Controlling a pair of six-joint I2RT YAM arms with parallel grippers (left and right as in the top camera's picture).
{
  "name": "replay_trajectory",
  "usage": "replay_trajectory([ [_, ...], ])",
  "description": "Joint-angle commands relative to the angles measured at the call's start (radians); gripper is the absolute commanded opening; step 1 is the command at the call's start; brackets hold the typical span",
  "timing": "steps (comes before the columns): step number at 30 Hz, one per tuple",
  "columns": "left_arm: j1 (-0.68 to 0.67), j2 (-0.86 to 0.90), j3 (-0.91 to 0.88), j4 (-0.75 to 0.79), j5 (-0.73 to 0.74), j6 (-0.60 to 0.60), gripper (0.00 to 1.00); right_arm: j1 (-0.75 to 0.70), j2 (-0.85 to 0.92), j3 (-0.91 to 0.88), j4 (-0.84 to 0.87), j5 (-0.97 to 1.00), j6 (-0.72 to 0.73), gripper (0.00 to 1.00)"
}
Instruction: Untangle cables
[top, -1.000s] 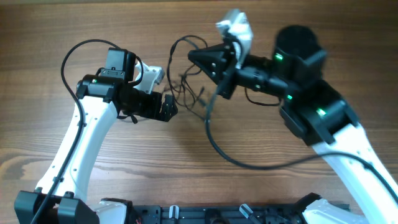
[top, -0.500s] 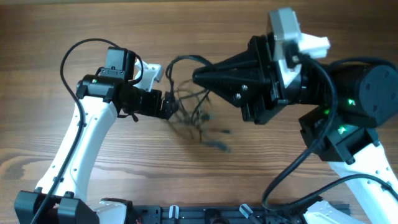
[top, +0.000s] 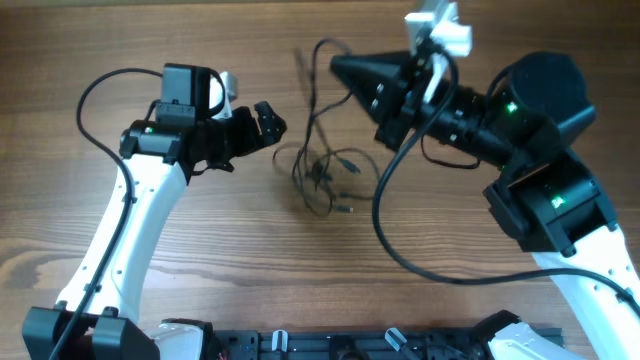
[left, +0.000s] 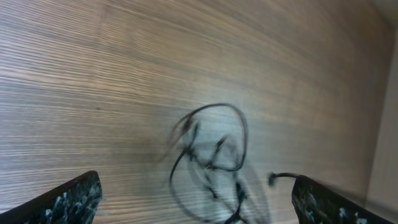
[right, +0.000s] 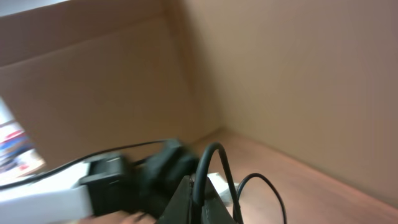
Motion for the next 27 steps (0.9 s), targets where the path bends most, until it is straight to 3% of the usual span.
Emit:
replay_trajectory([
  [1,0.018,0.005,0.005,-0.006,0.021,-0.051,1.00,-0.047,0.015,0.007,0.010,0.136,-0.020,0.04],
  [7,-0.076,0.018,-0.002,0.006,0.024,-0.044,1.00,-0.050,0.050,0.007,0.033,0.037,-0.016,0.04],
  [13,-0.129,0.074,-0.002,0.132,0.024,-0.105,1.00,-0.050,0.050,0.007,0.038,-0.072,-0.016,0.04],
  [17,-0.134,0.084,-0.002,0.142,0.024,-0.150,0.94,-0.050,0.050,0.007,0.051,-0.074,-0.017,0.04],
  [22,-0.212,0.126,-0.002,0.141,0.024,-0.150,0.93,-0.050,0.050,0.007,0.052,-0.054,-0.017,0.04],
  [25,-0.281,0.189,-0.002,0.146,0.024,-0.211,0.94,-0.050,0.050,0.007,0.051,-0.048,-0.017,0.04],
  [26,-0.297,0.212,-0.002,0.153,0.024,-0.236,0.93,-0.050,0.050,0.007,0.051,-0.048,-0.018,0.04],
  [27,-0.309,0.233,-0.002,0.160,0.024,-0.263,0.84,-0.050,0.050,0.007,0.051,-0.048,-0.018,0.04],
])
